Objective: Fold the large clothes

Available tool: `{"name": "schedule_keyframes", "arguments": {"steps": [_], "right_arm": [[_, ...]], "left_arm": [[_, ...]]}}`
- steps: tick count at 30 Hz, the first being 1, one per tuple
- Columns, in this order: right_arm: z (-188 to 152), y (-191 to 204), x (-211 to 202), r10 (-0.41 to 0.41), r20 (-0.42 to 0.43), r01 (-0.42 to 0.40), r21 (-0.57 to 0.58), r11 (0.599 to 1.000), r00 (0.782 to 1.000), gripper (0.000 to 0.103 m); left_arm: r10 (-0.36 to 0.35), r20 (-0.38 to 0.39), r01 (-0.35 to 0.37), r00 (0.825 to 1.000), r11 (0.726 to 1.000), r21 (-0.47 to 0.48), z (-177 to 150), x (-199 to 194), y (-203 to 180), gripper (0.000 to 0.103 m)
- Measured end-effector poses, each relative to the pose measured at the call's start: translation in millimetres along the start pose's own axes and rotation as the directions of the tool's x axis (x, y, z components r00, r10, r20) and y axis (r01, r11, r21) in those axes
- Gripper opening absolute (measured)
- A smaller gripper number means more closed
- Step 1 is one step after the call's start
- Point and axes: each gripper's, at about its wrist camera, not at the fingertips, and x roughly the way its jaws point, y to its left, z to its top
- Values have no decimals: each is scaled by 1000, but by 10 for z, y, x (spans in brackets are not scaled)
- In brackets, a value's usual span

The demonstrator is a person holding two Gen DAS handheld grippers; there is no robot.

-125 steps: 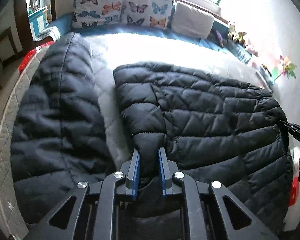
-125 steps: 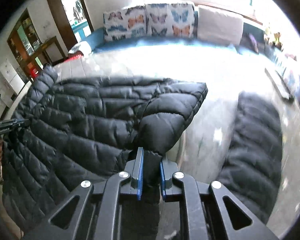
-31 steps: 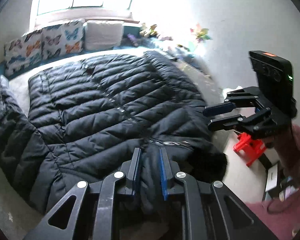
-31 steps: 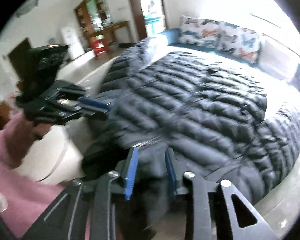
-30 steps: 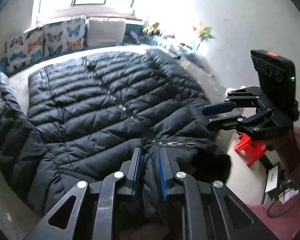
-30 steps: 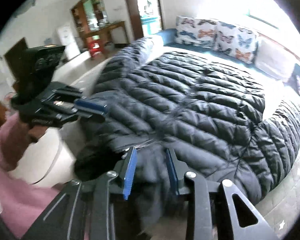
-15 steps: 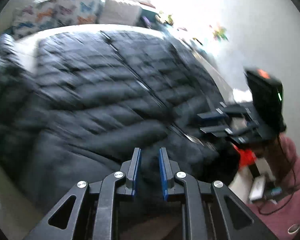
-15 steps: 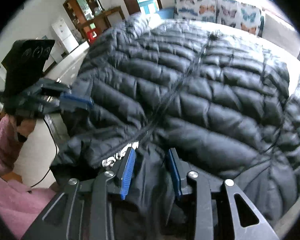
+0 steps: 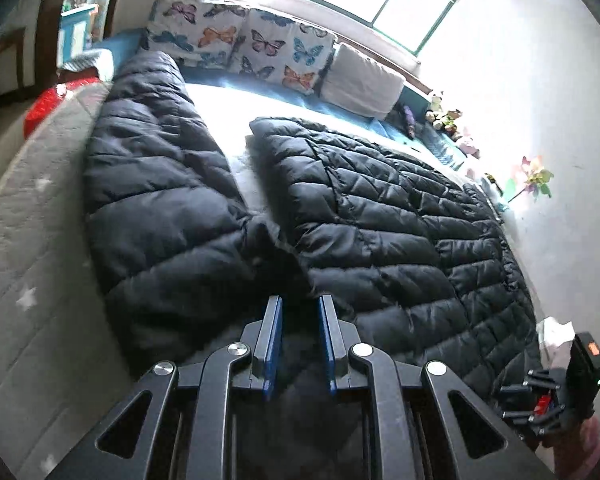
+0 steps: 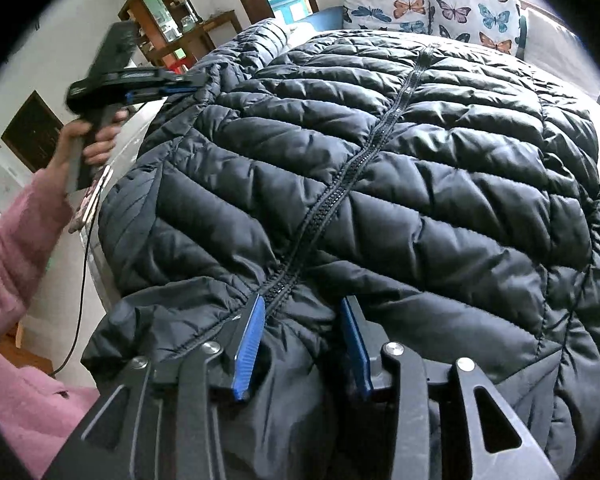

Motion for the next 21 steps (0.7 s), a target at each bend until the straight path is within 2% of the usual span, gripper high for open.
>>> {"name": "schedule_keyframes", "arguments": {"steps": [7, 11, 13, 14, 16, 19, 21], "right_arm": [[-7, -34, 12, 20, 9, -20, 19, 1000, 1000, 49], [-6, -12, 14, 12, 6, -12, 11, 1000, 1000, 50], [-3, -10, 15, 8, 2, -8, 9, 1000, 1000, 50], [-3, -9, 17, 7, 1, -7, 6, 1000, 1000, 50], [-1, -15, 27, 7, 0, -7, 5, 1000, 1000, 50], [15, -10, 41, 10, -2, -10, 5, 1000, 1000, 51], [14, -9, 39, 11, -1, -11, 6, 1000, 1000, 51]], "left_arm": [[-36, -35, 38, 999, 998, 52, 167, 549, -144, 20], [-31, -51, 35, 998, 995, 92, 223, 600, -272, 20], [-29, -10, 31, 1000, 991, 130, 248, 450, -353, 20], [-27, 39, 22, 999, 990, 138, 273, 308, -358, 20], [-3, 97, -9, 995, 992, 128, 318, 95, -292, 20], [93, 160, -108, 983, 991, 84, 412, -108, -89, 20], [122, 178, -128, 976, 992, 20, 469, -205, 145, 20]]}}
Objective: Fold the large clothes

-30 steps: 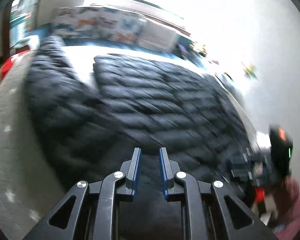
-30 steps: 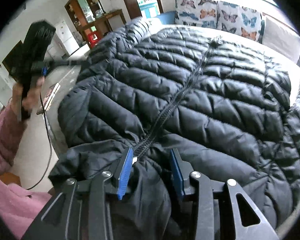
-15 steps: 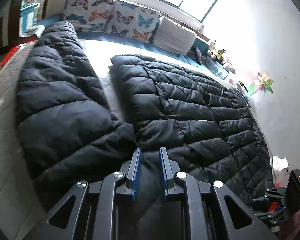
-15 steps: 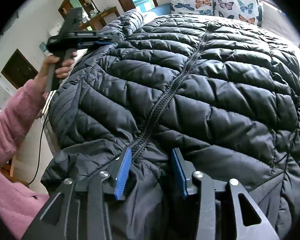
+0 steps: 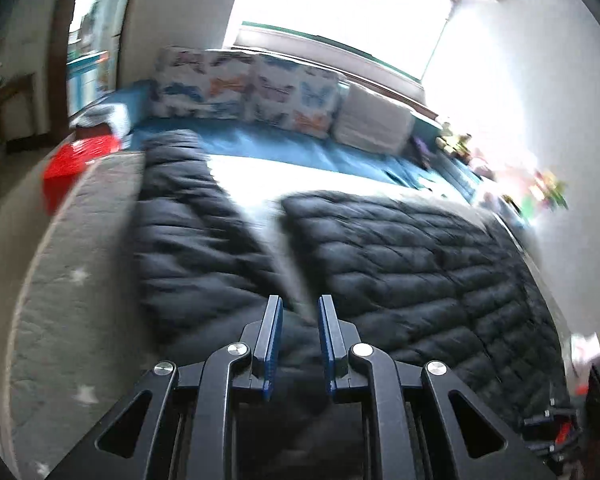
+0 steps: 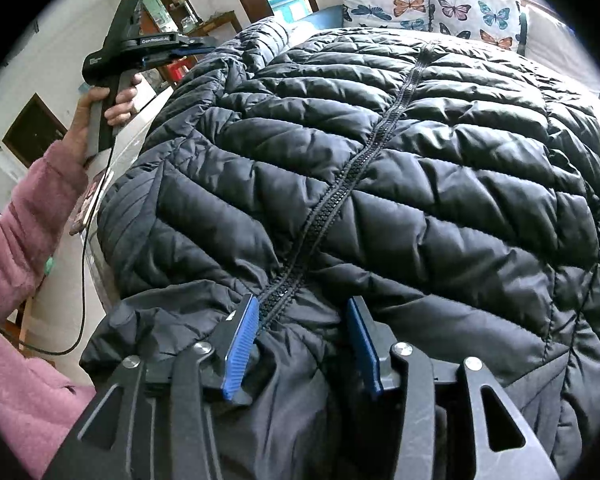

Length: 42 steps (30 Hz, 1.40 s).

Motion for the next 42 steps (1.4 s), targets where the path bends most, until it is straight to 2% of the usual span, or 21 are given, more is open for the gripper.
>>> {"name": "schedule_keyframes", "arguments": {"steps": [3, 7, 14, 20, 28, 32, 36, 37, 38, 39, 40, 42], "right_arm": [[-2, -7, -1, -1, -2, 1, 3, 1000, 1000, 51], [2, -12, 1, -1, -8, 1, 5, 1000, 1000, 51], [12, -23, 13, -1, -18, 1, 16, 1000, 1000, 52], [16, -35, 25, 7, -23, -6, 31, 1000, 1000, 52], [50, -88, 40, 28, -36, -26, 63, 998, 999, 52], [62, -111, 48, 42, -38, -38, 84, 996, 998, 53], [62, -88, 39, 33, -45, -30, 66, 997, 998, 53], [66, -74, 41, 28, -46, -25, 60, 998, 999, 55], [71, -60, 45, 27, -46, -24, 55, 998, 999, 58], [74, -46, 49, 27, -46, -25, 51, 998, 999, 59], [78, -27, 56, 21, -46, -19, 44, 999, 999, 60], [83, 19, 65, 3, -46, -2, 22, 1000, 999, 61]], "left_arm": [[-9, -32, 6, 999, 996, -84, 48, 86, 311, 20], [35, -84, -43, 996, 994, -98, 52, 371, 499, 20], [23, -132, -44, 991, 987, -156, 170, 1003, 710, 20], [36, -189, -58, 981, 992, -115, 505, 1474, 703, 20], [25, -206, -63, 978, 982, -180, 1071, 2012, 953, 20], [27, -199, -66, 980, 979, -193, 1215, 2081, 1001, 20], [55, -116, -71, 992, 988, -140, 1248, 1661, 959, 20], [60, -99, -74, 993, 988, -136, 1237, 1567, 962, 26], [74, -81, -85, 994, 987, -139, 1215, 1438, 973, 49], [89, -71, -98, 994, 985, -144, 1191, 1359, 988, 65], [120, -57, -128, 991, 979, -157, 1145, 1249, 1020, 93], [165, -20, -166, 986, 968, -187, 1069, 1090, 1116, 97]]}}
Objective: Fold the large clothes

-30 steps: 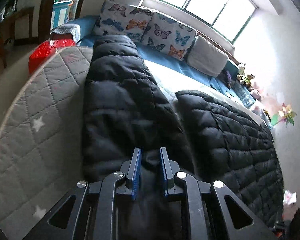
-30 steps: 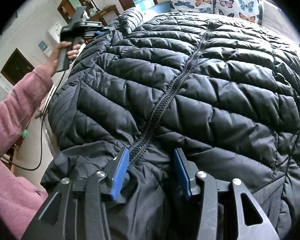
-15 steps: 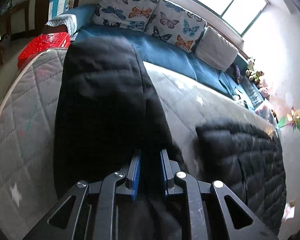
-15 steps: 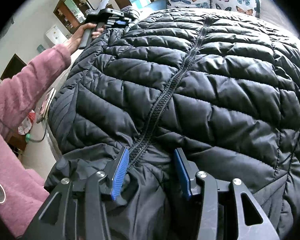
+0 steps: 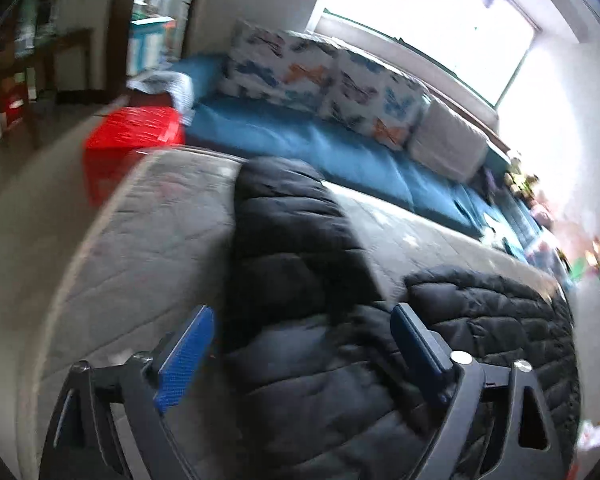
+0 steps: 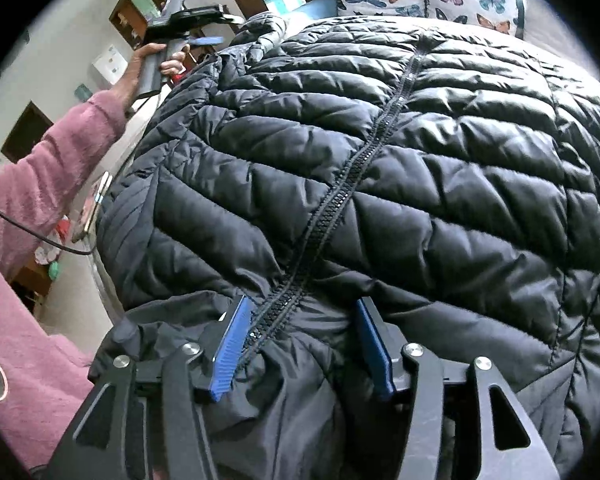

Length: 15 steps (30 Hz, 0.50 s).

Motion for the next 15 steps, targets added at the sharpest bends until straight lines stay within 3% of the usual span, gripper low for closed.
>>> {"name": "schedule_keyframes", "arguments": {"steps": [2, 7, 9, 10, 12, 14, 15], "right_arm": [[2, 21, 6, -9, 2, 9, -8, 1000, 1000, 63], [23, 62, 13, -31, -6, 31, -20, 999, 1000, 65], [24, 65, 12, -34, -6, 34, -21, 999, 999, 65], [25, 64, 12, -34, -6, 34, -20, 999, 999, 65], [29, 65, 13, -36, -5, 35, -16, 999, 999, 65], [41, 76, 21, -40, -5, 40, -14, 999, 999, 65], [42, 76, 19, -42, -5, 42, -14, 999, 999, 65]], "left_arm": [[-2, -13, 1, 1000, 999, -38, -69, -17, 126, 97], [-148, -97, 128, 984, 973, -191, -247, 181, 418, 95], [-183, -126, 151, 975, 962, -226, -347, 275, 457, 88], [-203, -134, 167, 970, 956, -239, -377, 327, 452, 71], [-207, -120, 172, 971, 952, -254, -434, 384, 458, 53], [-240, -102, 204, 965, 939, -275, -451, 379, 480, 22], [-256, -90, 221, 963, 932, -288, -462, 343, 496, 16]]}}
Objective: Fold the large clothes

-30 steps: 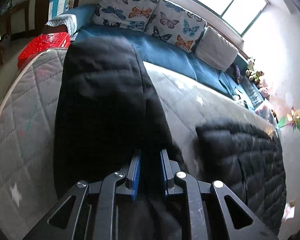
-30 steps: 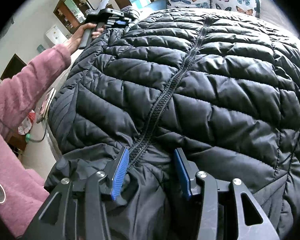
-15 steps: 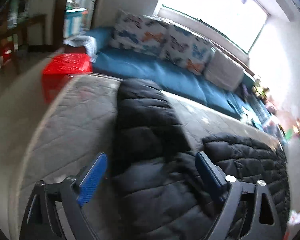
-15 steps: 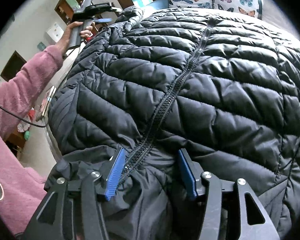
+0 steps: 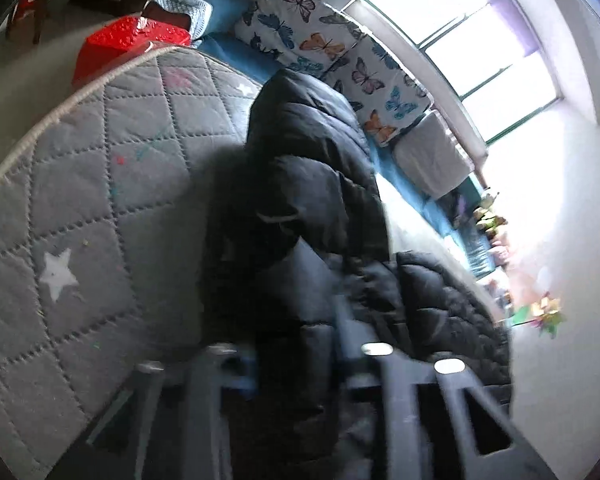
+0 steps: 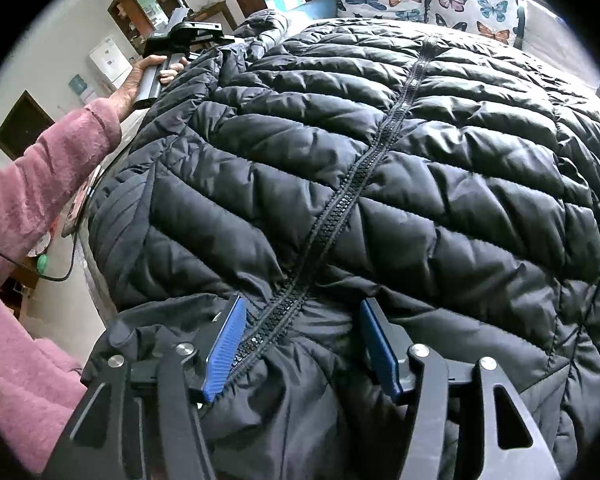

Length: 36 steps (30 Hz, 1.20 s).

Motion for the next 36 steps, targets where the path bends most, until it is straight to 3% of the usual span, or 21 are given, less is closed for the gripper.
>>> {"name": "schedule_keyframes", "arguments": {"steps": [2, 5, 11, 14, 18, 22, 25, 30, 33, 36], "right_arm": [[3, 1, -20, -4, 1, 4, 3, 1000, 1000, 65], [24, 25, -59, -21, 17, 21, 0, 1000, 1000, 65], [37, 75, -257, -57, 108, 58, -9, 998, 993, 65], [11, 62, -418, -73, 166, 75, -9, 997, 983, 65], [-55, 7, -626, -88, 234, 87, 14, 996, 968, 65], [-163, -103, -826, -109, 295, 96, 57, 994, 949, 65], [-251, -215, -934, -134, 324, 108, 95, 990, 937, 65], [-452, -433, -1048, -166, 351, 104, 189, 977, 922, 65], [-605, -584, -1089, -191, 349, 109, 241, 964, 917, 65], [-743, -732, -1083, -203, 336, 98, 305, 947, 920, 65]], "left_arm": [[-26, 37, 27, 999, 1000, -2, -18, -132, -48, 10], [-32, 116, 26, 993, 998, 52, -55, -484, -254, 9], [-62, 277, 5, 959, 980, 200, -275, -1457, -921, 9], [-90, 335, -16, 938, 953, 303, -581, -1885, -1381, 9], [-144, 365, -55, 920, 874, 484, -1306, -2301, -2106, 9], [-205, 315, -39, 927, 781, 623, -2139, -2355, -2674, 9], [-202, 233, -24, 951, 706, 708, -2714, -2194, -3004, 10], [-135, 73, 22, 988, 596, 803, -3667, -1621, -3355, 12], [-63, -41, 69, 997, 546, 835, -4213, -1132, -3444, 15], [28, -117, 86, 993, 512, 855, -4692, -667, -3407, 27]]}}
